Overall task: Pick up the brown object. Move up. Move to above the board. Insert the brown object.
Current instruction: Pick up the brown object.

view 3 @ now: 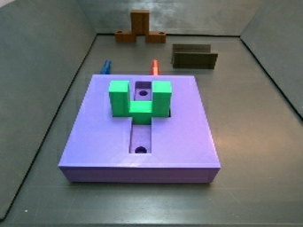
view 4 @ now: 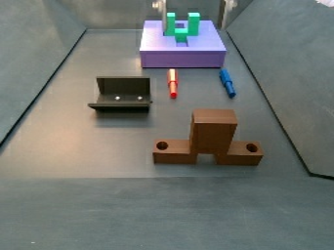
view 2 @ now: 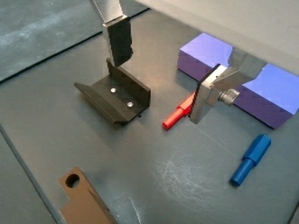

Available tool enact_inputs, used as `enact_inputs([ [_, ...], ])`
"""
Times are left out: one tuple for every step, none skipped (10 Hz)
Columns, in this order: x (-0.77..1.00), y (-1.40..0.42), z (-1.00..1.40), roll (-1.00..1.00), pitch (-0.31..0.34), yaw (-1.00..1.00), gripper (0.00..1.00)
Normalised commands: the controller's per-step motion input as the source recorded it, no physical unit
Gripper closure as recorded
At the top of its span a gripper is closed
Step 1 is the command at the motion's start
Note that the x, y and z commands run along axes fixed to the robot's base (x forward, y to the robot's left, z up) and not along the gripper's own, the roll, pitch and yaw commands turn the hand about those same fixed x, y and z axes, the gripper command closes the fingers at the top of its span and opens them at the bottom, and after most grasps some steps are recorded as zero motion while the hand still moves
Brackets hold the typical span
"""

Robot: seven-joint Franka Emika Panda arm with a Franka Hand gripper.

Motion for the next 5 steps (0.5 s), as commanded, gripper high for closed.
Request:
enact_inputs([
  [-0.04, 0.14, -0.02, 0.0, 0.0, 0.0, 0.0],
  [-0.15, 0.46, -0.17, 0.0, 0.0, 0.0, 0.0],
  [-0.23, 0.83, -0.35, -0.03, -0.08, -0.09, 0.0],
  [-0.28, 0.77, -0.54, -0.04, -0.091, -0.14, 0.0],
  [-0.15, 0.73, -0.78, -0.08, -0.136, -0.18, 0.0],
])
